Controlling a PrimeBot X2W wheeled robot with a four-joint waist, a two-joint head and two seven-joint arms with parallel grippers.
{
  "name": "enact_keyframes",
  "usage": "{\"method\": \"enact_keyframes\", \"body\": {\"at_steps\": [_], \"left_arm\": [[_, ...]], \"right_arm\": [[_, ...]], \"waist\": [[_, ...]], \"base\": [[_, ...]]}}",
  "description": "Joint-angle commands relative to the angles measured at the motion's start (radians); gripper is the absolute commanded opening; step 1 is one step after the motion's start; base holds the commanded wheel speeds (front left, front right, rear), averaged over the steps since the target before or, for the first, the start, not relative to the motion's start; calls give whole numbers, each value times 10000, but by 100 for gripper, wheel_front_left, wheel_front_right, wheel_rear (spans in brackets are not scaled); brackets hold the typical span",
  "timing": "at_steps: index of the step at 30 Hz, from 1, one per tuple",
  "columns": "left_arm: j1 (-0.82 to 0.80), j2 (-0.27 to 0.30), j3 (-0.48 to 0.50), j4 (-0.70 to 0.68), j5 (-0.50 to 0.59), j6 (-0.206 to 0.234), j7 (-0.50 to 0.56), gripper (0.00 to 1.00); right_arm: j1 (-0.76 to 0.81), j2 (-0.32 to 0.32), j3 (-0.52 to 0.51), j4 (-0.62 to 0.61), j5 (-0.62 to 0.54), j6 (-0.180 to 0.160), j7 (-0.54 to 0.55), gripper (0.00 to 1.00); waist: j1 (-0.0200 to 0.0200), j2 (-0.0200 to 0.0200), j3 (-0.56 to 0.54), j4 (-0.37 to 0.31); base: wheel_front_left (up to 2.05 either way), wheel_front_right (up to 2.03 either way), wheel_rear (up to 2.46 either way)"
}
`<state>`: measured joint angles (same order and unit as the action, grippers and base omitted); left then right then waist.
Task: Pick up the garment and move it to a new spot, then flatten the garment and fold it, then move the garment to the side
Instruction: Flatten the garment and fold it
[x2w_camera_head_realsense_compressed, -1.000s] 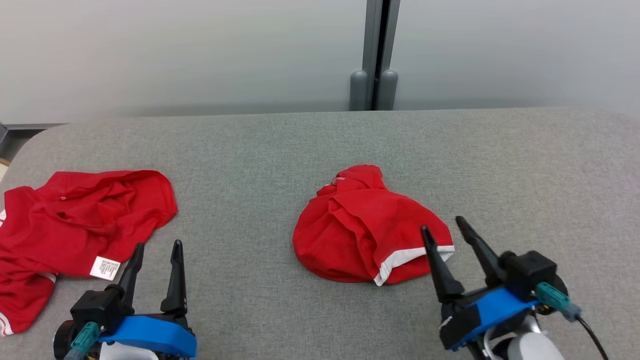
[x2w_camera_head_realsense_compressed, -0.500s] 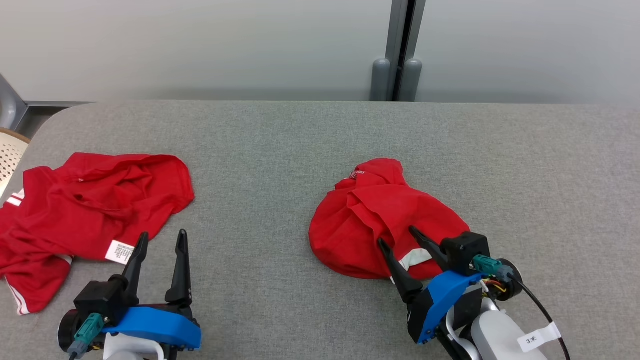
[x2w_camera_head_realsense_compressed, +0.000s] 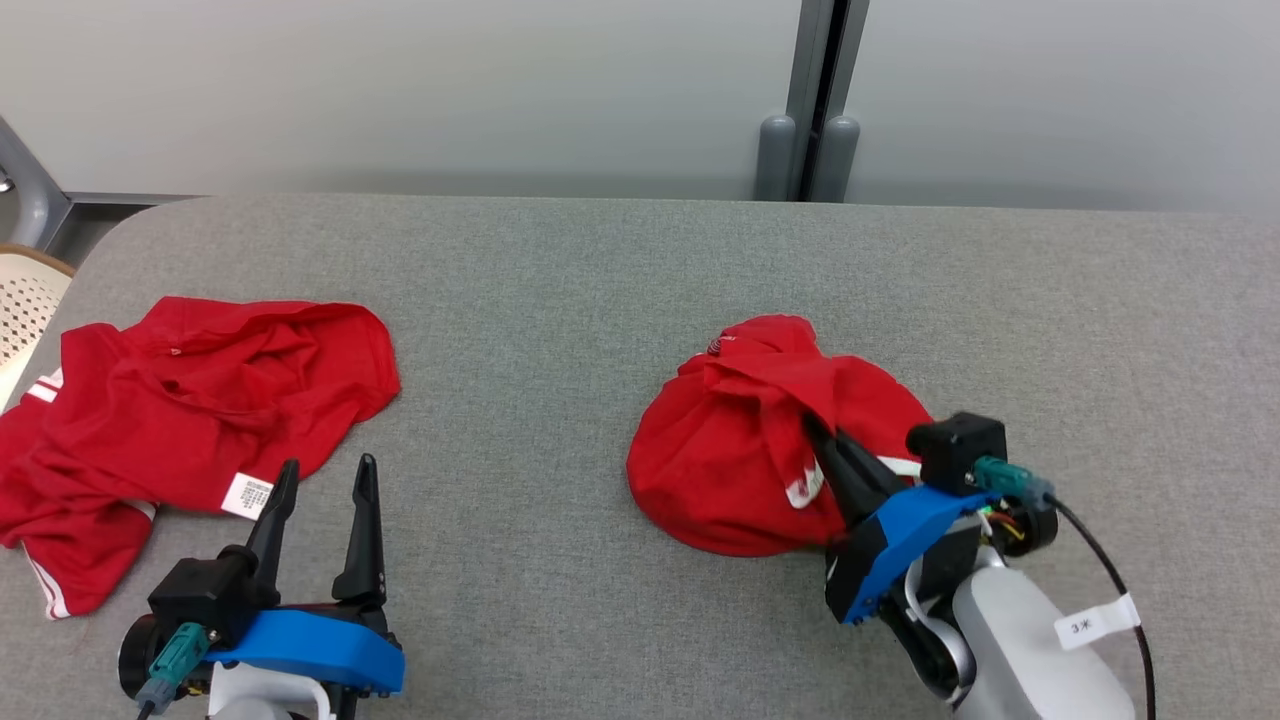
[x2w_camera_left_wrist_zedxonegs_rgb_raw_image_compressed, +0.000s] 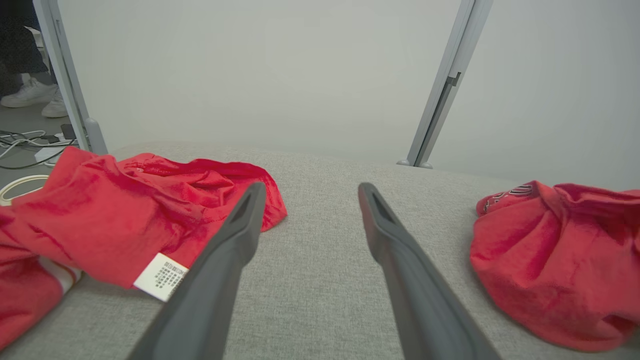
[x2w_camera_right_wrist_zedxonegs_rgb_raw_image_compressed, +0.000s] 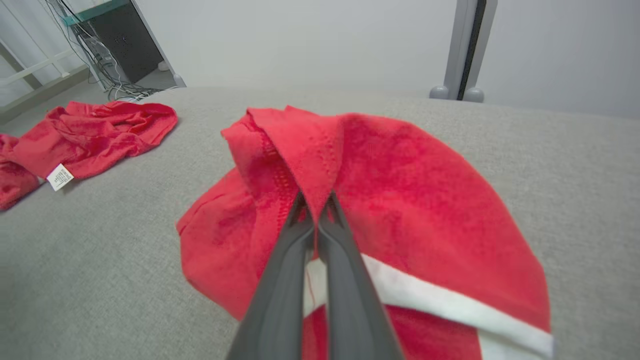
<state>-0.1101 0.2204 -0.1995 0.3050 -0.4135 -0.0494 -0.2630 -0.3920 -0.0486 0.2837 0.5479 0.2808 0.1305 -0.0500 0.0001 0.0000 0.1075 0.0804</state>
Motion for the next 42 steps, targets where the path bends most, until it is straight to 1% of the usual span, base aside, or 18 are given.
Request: {"method": "enact_keyframes", "body": {"at_steps": [1, 5, 12, 16, 20, 23, 25, 30, 35, 38, 42], "left_arm": [[-109, 6, 54, -51, 40, -23, -28, 100], [-114, 7, 57, -137, 73, -1, -28, 100], [-188, 33, 15, -267, 83, 20, -28, 100], [-201, 53, 14, -347, 99, 53, -27, 100], [-152, 77, -23, -373, 101, 42, -27, 100], [-69, 72, -56, -418, 114, 71, -27, 100], [-31, 80, -63, -456, 112, 86, -27, 100], [74, 94, -75, -570, 110, 118, -27, 100], [115, 140, -79, -602, 62, 76, -27, 100], [72, 171, -90, -618, 67, 98, -27, 100], [83, 234, -91, -646, 57, 129, -17, 100]], "right_arm": [[-286, -31, 63, -177, 113, 5, -79, 0], [-909, -27, 705, -980, 744, 5, 57, 0], [-2680, -28, 2231, -2058, 2435, 5, 281, 0], [-3900, -31, 2739, -2344, 3167, 5, -96, 0], [-4859, -30, 2843, -2433, 4045, 5, -754, 0], [-5217, -32, 2599, -2185, 4258, 5, -1225, 0], [-5021, -32, 2280, -1828, 4172, 5, -1342, 0], [-3833, -28, 1269, -737, 3851, 5, -1224, 0], [-2224, -27, 177, 75, 3211, 5, -1301, 0], [-1465, -25, -471, 278, 2916, 5, -1420, 0], [-740, -28, -1015, 142, 2769, 5, -1397, 0]], "waist": [[-1, 0, 3, -2], [-1, 0, 29, -17], [-1, 0, 113, -4], [-1, 0, 127, -1], [-1, 0, 9, 10], [-1, 0, -77, -22], [-1, 0, -109, -57], [-1, 0, -93, -212], [-1, 0, -33, -408], [-1, 0, -8, -528], [-1, 0, 2, -707]], "base": [[0, 0, 0], [0, 0, 0], [0, 0, 0], [0, 0, 0], [0, 0, 0], [0, 0, 0], [0, 0, 0], [0, 0, 0], [0, 0, 0], [0, 0, 0], [0, 0, 0]]}}
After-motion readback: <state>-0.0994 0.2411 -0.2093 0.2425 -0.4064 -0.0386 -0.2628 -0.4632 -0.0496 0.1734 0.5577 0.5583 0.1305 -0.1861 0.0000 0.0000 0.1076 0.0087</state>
